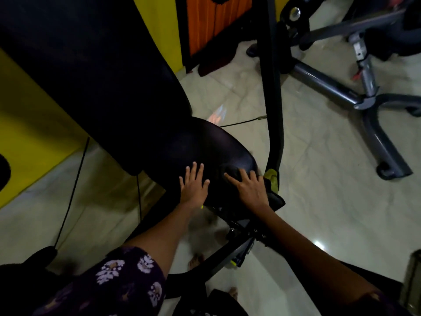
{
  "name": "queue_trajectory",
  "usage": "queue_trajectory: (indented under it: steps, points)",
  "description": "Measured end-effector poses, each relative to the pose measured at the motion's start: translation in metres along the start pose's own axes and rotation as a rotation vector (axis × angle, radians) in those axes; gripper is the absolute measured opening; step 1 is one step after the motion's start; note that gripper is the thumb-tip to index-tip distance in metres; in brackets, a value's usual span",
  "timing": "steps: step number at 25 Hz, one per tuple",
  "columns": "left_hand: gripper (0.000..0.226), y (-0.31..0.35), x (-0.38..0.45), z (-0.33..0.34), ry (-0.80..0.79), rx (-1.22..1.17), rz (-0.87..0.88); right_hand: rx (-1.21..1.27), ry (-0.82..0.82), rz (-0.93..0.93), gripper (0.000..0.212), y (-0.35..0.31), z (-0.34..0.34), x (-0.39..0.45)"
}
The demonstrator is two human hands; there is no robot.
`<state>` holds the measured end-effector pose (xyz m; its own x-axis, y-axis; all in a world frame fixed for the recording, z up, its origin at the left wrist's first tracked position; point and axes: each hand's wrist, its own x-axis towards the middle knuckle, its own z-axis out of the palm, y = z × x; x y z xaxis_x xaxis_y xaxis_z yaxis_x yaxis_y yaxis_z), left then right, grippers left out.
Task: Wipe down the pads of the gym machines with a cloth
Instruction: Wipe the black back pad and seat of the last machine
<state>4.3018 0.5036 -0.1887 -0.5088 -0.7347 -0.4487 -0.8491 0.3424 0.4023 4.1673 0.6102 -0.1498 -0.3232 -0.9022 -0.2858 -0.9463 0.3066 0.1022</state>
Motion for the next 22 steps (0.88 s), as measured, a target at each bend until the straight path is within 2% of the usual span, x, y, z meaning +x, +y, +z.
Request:
queue_trajectory:
  steps: [3, 9, 11, 12, 14, 16, 19, 21, 22]
  points:
    - [0.057, 0.003, 0.003, 0.005, 0.035, 0.012, 0.027, 0.009, -0.005, 0.112, 0.052, 0.002, -0.005, 0.026]
    - [0.057, 0.01, 0.002, 0.023, 0.178, -0.057, -0.039, -0.022, 0.012, 0.102, 0.051, 0.01, -0.009, 0.088]
    - [0.068, 0.022, 0.001, 0.027, 0.244, -0.135, -0.105, -0.022, 0.025, 0.078, 0.05, 0.016, -0.009, 0.114]
    - [0.074, 0.03, 0.003, 0.029, 0.277, -0.189, -0.163, -0.023, 0.024, 0.056, 0.05, 0.021, -0.008, 0.13]
    - [0.062, 0.051, 0.012, 0.033, 0.33, -0.29, -0.339, 0.013, 0.009, 0.007, 0.049, 0.032, -0.008, 0.165]
    - [0.05, 0.074, 0.016, 0.035, 0.343, -0.4, -0.568, 0.085, -0.015, -0.05, 0.048, 0.044, -0.01, 0.192]
    - [0.055, 0.119, 0.019, 0.05, 0.432, -0.614, -0.937, 0.147, -0.024, -0.234, 0.053, 0.059, -0.009, 0.201]
    - [0.055, 0.137, 0.025, 0.054, 0.594, -0.792, -1.086, 0.112, 0.105, -0.434, 0.066, 0.069, 0.0, 0.181]
    - [0.056, 0.14, 0.029, 0.054, 0.667, -0.802, -1.121, 0.083, 0.172, -0.535, 0.068, 0.073, 0.003, 0.169]
